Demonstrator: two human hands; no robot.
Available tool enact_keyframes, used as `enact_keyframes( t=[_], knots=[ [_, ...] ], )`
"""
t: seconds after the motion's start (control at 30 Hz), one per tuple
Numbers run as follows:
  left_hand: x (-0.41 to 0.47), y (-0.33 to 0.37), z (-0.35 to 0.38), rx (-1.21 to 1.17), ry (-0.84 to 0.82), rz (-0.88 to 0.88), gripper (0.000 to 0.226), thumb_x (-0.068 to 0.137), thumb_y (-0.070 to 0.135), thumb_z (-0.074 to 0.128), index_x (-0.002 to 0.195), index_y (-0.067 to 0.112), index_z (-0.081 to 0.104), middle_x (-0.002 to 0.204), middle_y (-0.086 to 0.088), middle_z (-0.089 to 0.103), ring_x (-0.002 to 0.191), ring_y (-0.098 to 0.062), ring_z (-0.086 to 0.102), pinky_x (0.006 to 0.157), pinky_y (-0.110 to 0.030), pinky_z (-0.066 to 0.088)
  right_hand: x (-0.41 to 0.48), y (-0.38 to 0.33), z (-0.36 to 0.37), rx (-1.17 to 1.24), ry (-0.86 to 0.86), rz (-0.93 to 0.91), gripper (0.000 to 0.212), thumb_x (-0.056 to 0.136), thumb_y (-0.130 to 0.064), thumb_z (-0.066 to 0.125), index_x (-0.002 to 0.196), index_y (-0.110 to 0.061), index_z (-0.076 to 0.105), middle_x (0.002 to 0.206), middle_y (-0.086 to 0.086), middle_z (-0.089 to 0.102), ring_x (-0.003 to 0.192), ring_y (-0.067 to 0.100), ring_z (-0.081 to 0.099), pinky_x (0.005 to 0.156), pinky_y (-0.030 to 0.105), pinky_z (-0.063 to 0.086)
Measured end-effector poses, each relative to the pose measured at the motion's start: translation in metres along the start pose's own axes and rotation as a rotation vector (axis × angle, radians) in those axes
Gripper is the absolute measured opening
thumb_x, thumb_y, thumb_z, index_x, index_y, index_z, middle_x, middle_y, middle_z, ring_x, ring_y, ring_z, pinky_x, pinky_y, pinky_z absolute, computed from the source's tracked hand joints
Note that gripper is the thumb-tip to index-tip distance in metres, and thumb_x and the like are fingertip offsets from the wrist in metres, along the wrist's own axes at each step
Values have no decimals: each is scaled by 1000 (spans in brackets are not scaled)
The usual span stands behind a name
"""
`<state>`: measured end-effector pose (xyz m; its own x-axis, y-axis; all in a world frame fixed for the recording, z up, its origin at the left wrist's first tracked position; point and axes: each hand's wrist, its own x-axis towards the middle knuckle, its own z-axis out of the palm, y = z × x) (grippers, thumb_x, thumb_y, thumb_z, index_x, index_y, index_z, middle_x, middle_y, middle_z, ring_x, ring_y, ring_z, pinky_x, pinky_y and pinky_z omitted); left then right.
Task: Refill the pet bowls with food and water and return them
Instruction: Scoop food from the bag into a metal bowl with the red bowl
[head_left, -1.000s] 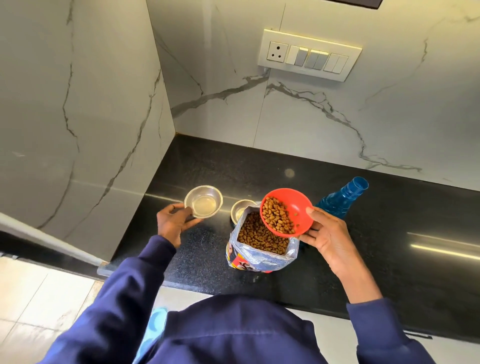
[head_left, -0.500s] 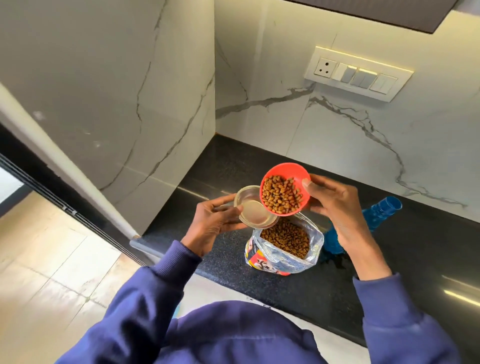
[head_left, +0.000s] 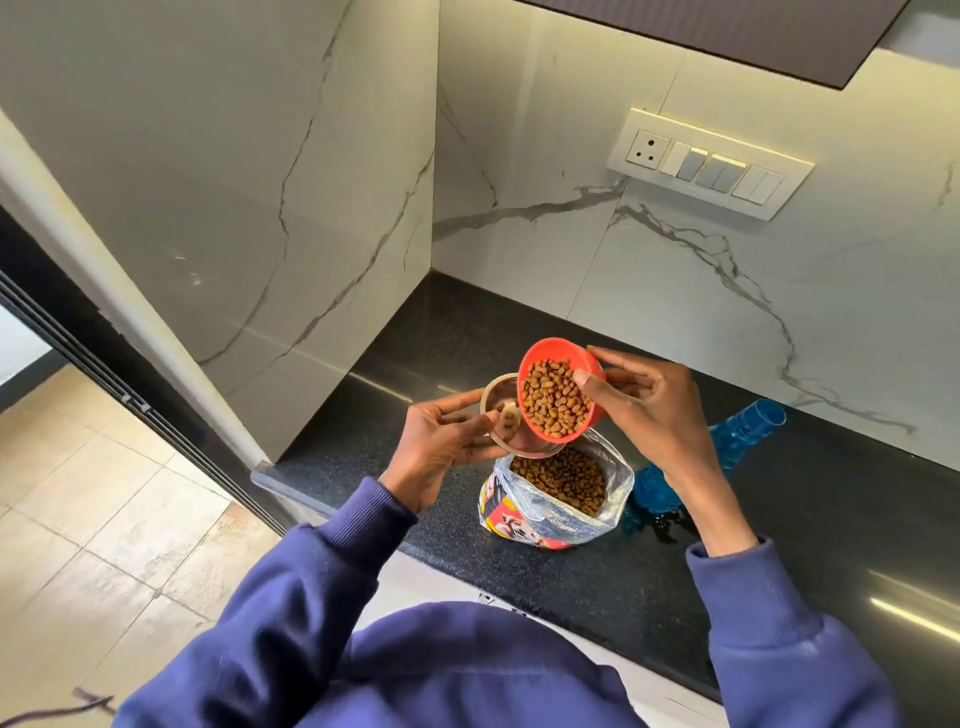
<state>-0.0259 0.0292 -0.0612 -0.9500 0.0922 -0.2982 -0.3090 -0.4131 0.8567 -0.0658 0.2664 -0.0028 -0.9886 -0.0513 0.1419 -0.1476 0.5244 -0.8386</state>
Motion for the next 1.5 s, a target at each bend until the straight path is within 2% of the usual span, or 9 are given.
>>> enact_keyframes(
  t=[0.23,0.57,0.73,0.9,1.17,1.37,1.5],
  knots=[
    [0,1,7,2,7,-19,30,93,-7,64,121,1,70,94,-12,80,76,-22,80,61,-30,65,-1,-1,0,-35,20,-66,55,80,-41,82,130,-19,70,113,-1,77,96,-9,69,70,10,57],
    [2,1,6,-27,-1,-42,29,92,-7,65,119,1,70,92,-12,81,77,-23,80,61,-30,65,0,0,-2,-46,67,-60,55,81,-42,83,129,-20,70,111,-2,77,85,-19,67,65,6,53],
    [2,1,6,-28,-1,-46,30,92,-8,65,120,0,70,93,-12,81,78,-24,80,61,-30,65,-2,-2,-3,-63,66,-70,56,80,-46,82,129,-21,70,109,-6,77,88,-15,69,67,8,56],
    [1,2,6,-33,9,-48,29,91,-7,66,119,1,70,92,-13,81,78,-24,80,61,-30,65,-4,-6,-6,-38,65,-69,59,79,-45,81,131,-21,68,100,-24,68,85,-18,68,65,6,54],
    [0,2,8,-29,4,-56,28,91,-7,65,118,0,70,93,-14,81,79,-23,80,61,-29,65,-6,-10,-5,-43,61,-95,61,78,-44,78,132,-18,67,112,-3,75,85,-18,67,68,8,55],
    [0,2,8,-42,14,-65,30,92,-8,64,122,-3,68,94,-14,80,78,-23,80,59,-29,64,-6,-15,-9,-72,63,-114,61,81,-42,79,134,-17,66,106,-11,70,82,-21,65,65,6,54],
    [2,2,8,-38,19,-68,31,92,-7,65,122,-4,68,100,-18,78,81,-25,80,61,-30,65,-5,-17,-10,-45,64,-108,60,79,-40,79,133,-16,67,110,-4,75,84,-18,68,67,8,55]
  ],
)
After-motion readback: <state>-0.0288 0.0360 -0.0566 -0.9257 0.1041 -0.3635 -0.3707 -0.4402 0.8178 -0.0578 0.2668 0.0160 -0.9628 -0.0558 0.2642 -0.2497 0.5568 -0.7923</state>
